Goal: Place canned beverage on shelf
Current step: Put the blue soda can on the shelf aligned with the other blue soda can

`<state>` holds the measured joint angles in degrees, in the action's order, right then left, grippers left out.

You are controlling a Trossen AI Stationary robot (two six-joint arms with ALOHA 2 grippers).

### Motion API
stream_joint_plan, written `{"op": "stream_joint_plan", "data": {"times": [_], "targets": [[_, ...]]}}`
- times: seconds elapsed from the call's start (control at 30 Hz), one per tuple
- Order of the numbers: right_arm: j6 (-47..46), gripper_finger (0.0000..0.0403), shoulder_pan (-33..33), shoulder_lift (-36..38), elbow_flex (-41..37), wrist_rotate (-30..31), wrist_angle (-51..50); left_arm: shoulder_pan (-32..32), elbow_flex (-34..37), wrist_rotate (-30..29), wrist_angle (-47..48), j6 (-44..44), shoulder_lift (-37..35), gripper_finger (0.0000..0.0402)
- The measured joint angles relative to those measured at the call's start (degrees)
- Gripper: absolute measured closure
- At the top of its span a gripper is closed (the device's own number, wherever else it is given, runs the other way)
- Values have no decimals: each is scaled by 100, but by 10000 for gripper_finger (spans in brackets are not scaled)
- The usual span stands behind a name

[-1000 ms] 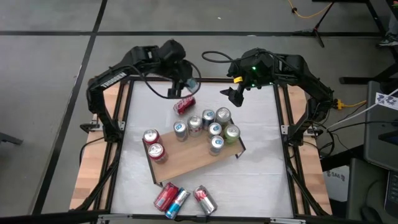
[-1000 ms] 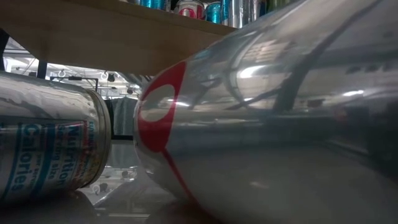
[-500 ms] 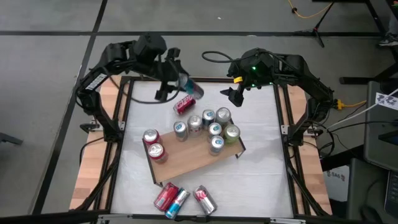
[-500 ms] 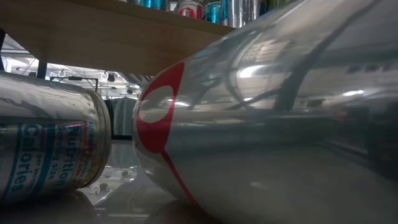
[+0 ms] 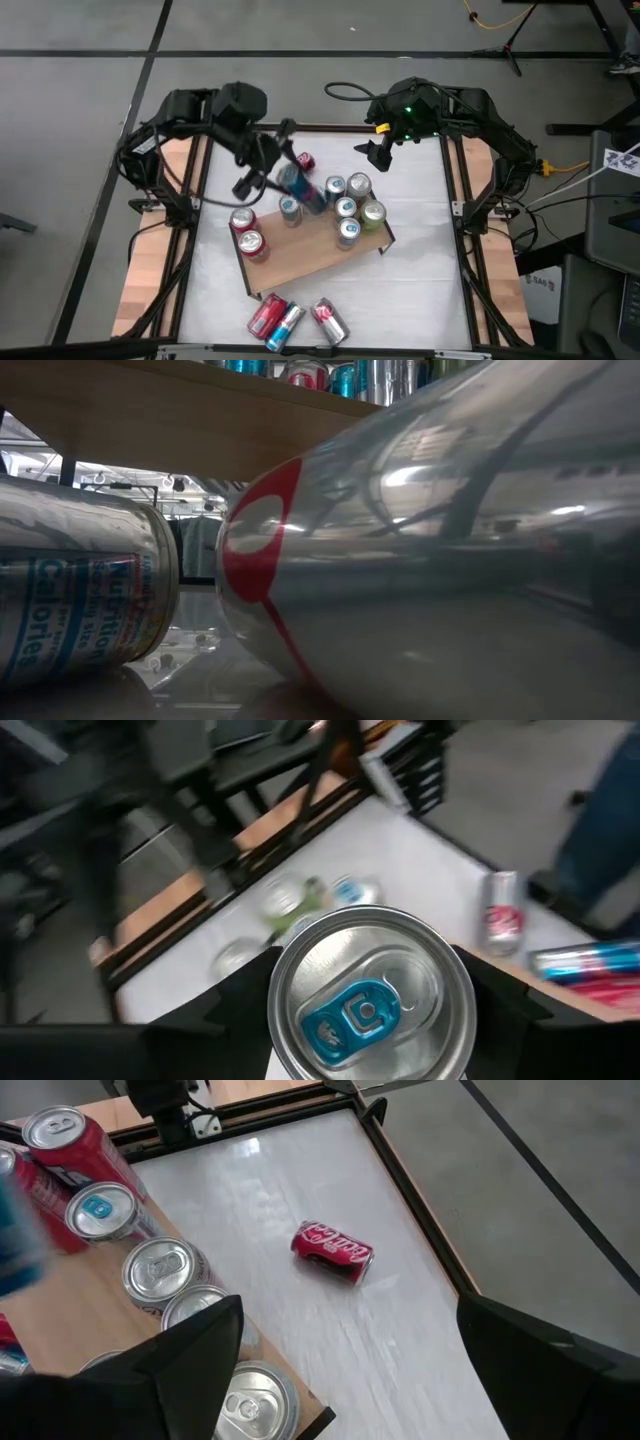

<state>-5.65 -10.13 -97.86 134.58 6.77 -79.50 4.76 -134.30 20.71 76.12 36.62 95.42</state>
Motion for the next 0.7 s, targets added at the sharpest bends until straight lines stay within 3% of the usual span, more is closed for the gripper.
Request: {"op": "stream_joint_plan", "data": {"times": [0.47,0.7], "targets": [[0,47,0,0,0,1,0,-1000,11,277,238,-63,152,181],[-2,47,-1,0,0,-484,7,-1214,379,161,332,-357,334,181]]}}
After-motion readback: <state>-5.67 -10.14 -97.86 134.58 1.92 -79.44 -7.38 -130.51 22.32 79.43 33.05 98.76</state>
